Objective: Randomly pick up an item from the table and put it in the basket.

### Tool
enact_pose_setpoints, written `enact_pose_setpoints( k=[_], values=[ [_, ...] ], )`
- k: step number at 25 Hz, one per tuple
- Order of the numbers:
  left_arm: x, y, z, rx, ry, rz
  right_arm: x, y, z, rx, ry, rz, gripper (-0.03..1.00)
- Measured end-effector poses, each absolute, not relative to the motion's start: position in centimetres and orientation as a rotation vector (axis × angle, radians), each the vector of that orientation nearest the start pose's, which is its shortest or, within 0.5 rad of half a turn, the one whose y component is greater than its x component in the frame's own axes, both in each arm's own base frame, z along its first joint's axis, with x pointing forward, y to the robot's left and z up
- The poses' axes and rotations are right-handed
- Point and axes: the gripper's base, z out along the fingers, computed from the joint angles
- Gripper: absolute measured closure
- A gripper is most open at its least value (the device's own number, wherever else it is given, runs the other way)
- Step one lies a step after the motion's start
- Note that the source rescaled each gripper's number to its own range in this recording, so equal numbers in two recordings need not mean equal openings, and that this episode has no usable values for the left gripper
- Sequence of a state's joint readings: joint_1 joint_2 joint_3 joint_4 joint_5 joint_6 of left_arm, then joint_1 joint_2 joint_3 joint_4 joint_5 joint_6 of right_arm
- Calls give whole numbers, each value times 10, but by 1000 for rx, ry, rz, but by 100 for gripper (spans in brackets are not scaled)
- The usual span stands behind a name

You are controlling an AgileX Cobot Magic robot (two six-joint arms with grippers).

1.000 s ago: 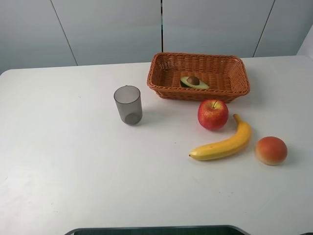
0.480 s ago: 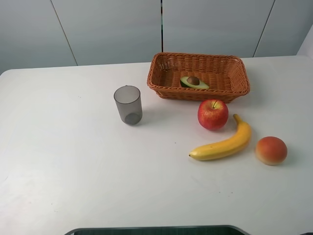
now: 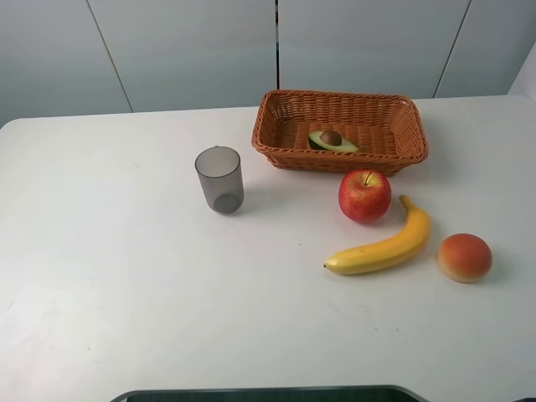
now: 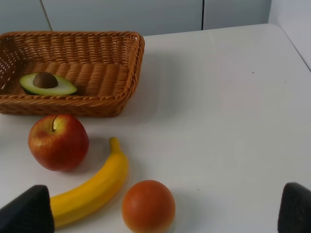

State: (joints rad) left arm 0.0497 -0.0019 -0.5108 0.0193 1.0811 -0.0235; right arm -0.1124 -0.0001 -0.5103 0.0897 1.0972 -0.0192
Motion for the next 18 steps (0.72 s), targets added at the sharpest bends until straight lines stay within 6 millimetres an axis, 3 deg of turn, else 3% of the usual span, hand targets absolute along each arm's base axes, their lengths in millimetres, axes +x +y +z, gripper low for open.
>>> enact_pose_setpoints(
  k=[18],
  values=[
    [-7, 1, 279, -74, 2051, 40, -7, 7, 277, -5, 2068, -53, -3]
  ],
)
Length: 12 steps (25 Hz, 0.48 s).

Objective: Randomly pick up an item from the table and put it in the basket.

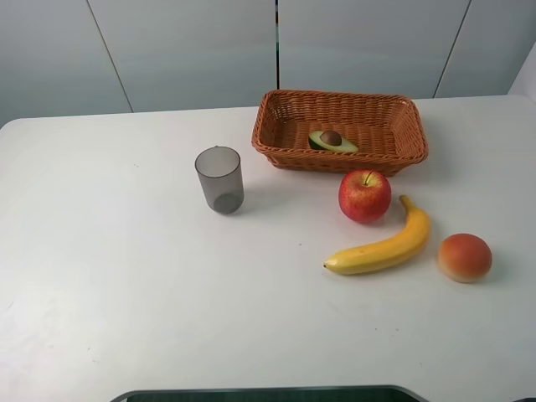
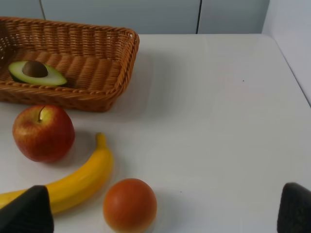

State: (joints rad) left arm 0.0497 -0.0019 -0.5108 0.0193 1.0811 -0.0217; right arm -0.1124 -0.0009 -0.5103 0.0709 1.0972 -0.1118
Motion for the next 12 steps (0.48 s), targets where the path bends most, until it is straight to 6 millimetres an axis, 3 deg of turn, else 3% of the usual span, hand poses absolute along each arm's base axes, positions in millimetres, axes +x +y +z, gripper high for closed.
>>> enact_pose_setpoints(
  k=[12],
  values=[
    [-7, 1, 279, -74, 2051, 40, -7, 7, 277, -14, 2068, -58, -3]
  ],
)
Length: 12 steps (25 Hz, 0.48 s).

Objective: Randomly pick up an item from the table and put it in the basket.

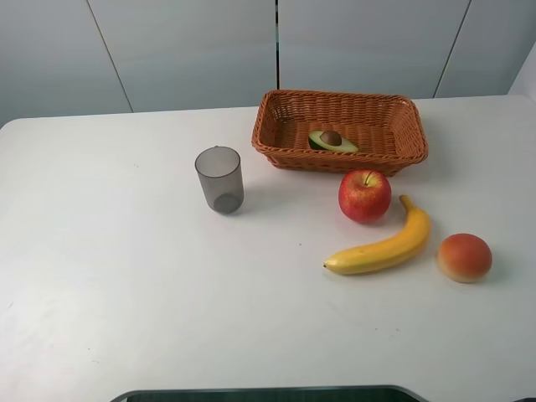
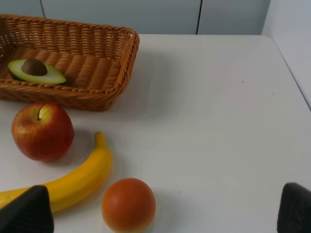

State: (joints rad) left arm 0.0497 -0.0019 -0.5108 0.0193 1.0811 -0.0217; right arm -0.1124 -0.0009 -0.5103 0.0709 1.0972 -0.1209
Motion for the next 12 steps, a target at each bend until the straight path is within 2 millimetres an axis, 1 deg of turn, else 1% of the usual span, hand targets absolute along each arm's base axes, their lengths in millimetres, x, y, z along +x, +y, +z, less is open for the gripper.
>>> enact_pose_setpoints(
  k=[12],
  values=[
    [-7, 1, 279, -74, 2051, 40, -7, 7, 277, -14, 2068, -58, -3]
  ],
)
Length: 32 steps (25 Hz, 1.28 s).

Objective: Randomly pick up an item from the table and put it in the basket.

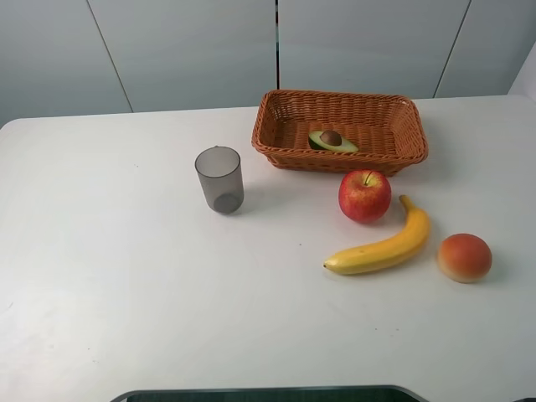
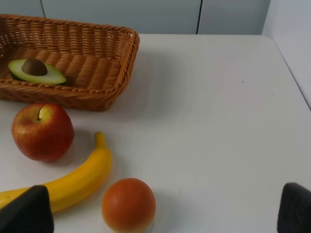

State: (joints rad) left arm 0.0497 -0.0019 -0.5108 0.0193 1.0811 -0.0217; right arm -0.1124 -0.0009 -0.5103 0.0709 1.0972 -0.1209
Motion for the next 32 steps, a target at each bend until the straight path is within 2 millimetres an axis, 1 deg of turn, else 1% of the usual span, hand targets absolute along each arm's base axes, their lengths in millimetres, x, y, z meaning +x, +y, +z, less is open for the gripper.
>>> enact_pose_setpoints(
  k=[5, 17, 32],
  values=[
    [-7, 1, 279, -74, 2051, 40, -7, 7, 277, -16, 2068, -57, -3],
    [-7, 1, 279, -74, 2051, 40, -8, 6, 277, -106, 2065, -5, -3],
    [-7, 1, 279, -74, 2051, 40, -8, 6, 277, -92, 2066, 4, -3]
  ],
)
